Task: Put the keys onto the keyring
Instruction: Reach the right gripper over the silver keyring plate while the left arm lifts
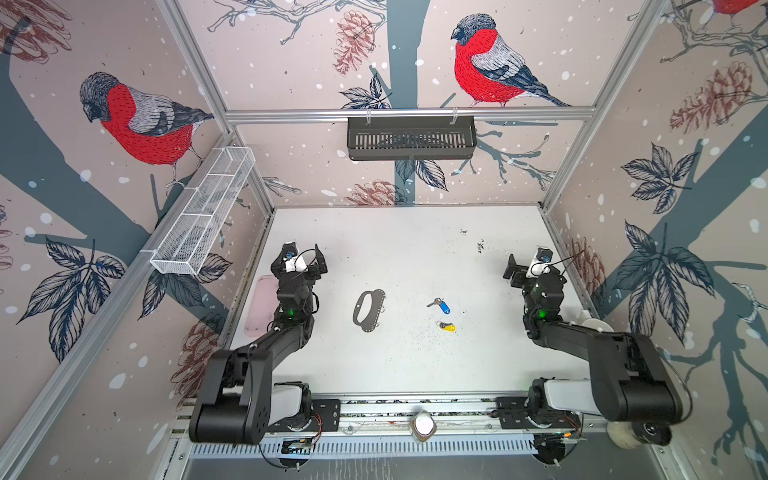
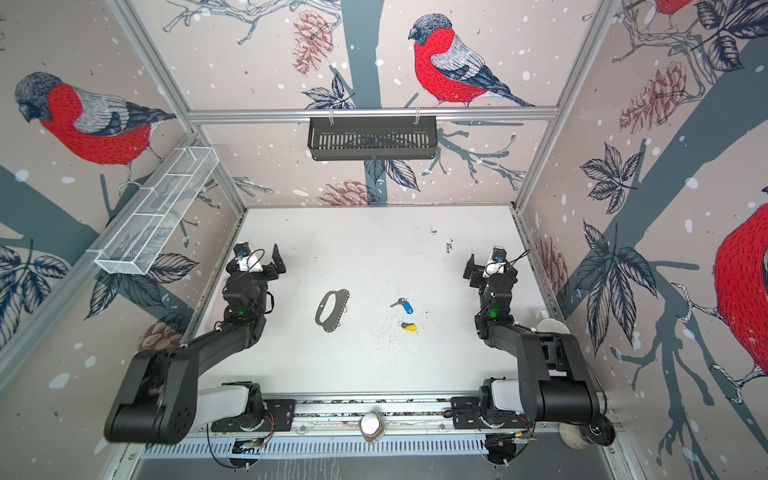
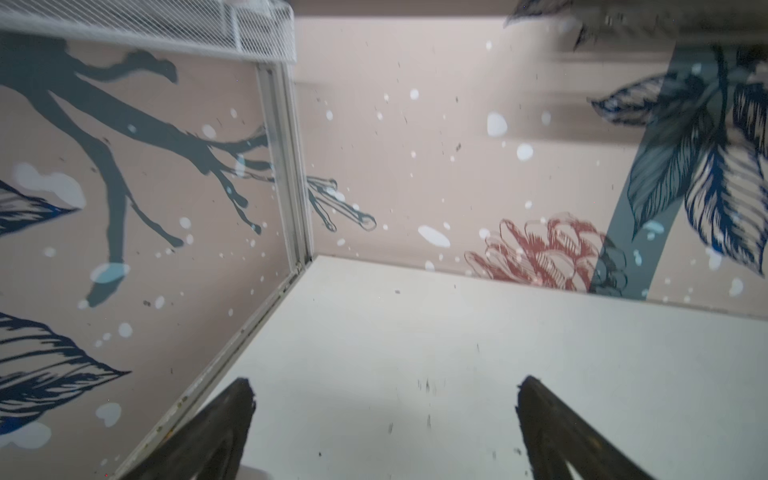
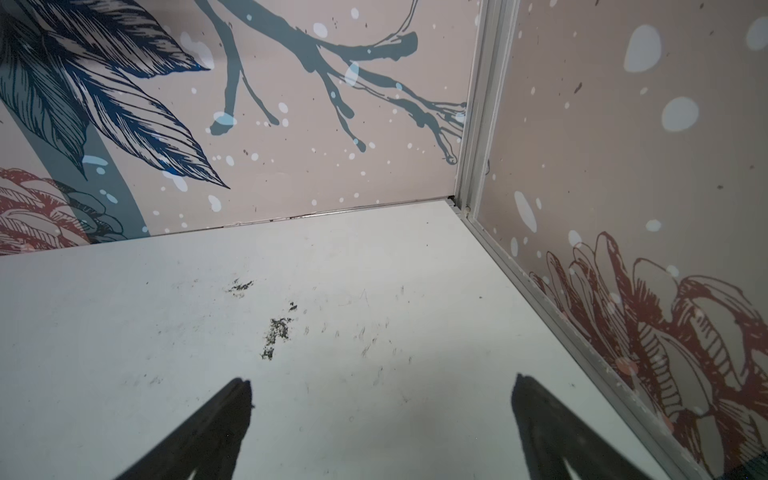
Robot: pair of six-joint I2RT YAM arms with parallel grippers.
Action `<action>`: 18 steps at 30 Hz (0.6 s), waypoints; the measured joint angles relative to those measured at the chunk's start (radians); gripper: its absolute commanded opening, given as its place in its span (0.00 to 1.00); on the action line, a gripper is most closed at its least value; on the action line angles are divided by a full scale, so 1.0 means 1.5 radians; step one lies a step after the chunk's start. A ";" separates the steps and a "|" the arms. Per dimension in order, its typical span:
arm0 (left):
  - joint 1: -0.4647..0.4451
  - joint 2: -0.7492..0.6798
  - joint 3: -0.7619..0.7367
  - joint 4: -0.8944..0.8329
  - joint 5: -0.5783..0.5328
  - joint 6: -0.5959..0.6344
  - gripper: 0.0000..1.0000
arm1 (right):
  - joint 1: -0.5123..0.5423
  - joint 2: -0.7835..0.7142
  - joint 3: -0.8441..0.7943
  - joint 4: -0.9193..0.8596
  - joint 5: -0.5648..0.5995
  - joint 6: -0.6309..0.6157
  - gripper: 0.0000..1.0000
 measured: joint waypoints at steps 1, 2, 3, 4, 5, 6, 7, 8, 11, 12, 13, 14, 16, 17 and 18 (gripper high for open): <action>-0.004 -0.036 0.011 -0.037 -0.001 -0.010 0.98 | 0.009 -0.026 0.010 -0.034 0.008 0.000 1.00; -0.008 -0.068 0.022 -0.072 0.001 -0.021 0.98 | 0.019 -0.053 0.022 -0.066 0.012 0.001 1.00; -0.014 -0.096 0.030 -0.103 0.004 -0.036 0.98 | 0.029 -0.074 0.034 -0.091 0.015 0.002 1.00; -0.024 -0.127 0.036 -0.135 0.009 -0.052 0.99 | 0.042 -0.095 0.046 -0.116 0.017 0.005 1.00; -0.035 -0.156 0.037 -0.161 0.016 -0.070 0.98 | 0.060 -0.117 0.056 -0.139 0.015 0.008 0.99; -0.046 -0.181 0.036 -0.185 0.018 -0.084 0.98 | 0.075 -0.132 0.062 -0.157 0.008 0.015 1.00; -0.058 -0.209 0.030 -0.210 0.024 -0.103 0.98 | 0.097 -0.148 0.068 -0.174 -0.005 0.019 1.00; -0.067 -0.237 0.022 -0.233 0.036 -0.123 0.98 | 0.118 -0.159 0.072 -0.190 -0.022 0.020 0.99; -0.084 -0.308 -0.011 -0.297 0.051 -0.185 0.98 | 0.186 -0.151 0.101 -0.235 -0.098 0.019 0.98; -0.087 -0.326 -0.021 -0.315 0.055 -0.200 0.98 | 0.206 -0.136 0.119 -0.251 -0.123 0.016 0.95; -0.090 -0.347 -0.034 -0.336 0.068 -0.219 0.98 | 0.229 -0.114 0.143 -0.273 -0.152 0.007 0.89; -0.092 -0.365 -0.044 -0.356 0.073 -0.235 0.98 | 0.252 -0.084 0.175 -0.302 -0.186 -0.010 0.87; -0.094 -0.390 -0.057 -0.386 0.093 -0.257 0.98 | 0.297 -0.013 0.241 -0.356 -0.242 -0.050 0.87; -0.095 -0.399 -0.061 -0.402 0.106 -0.271 0.98 | 0.323 0.027 0.276 -0.392 -0.263 -0.075 0.87; -0.095 -0.403 -0.061 -0.417 0.113 -0.282 0.98 | 0.346 0.063 0.306 -0.426 -0.280 -0.097 0.87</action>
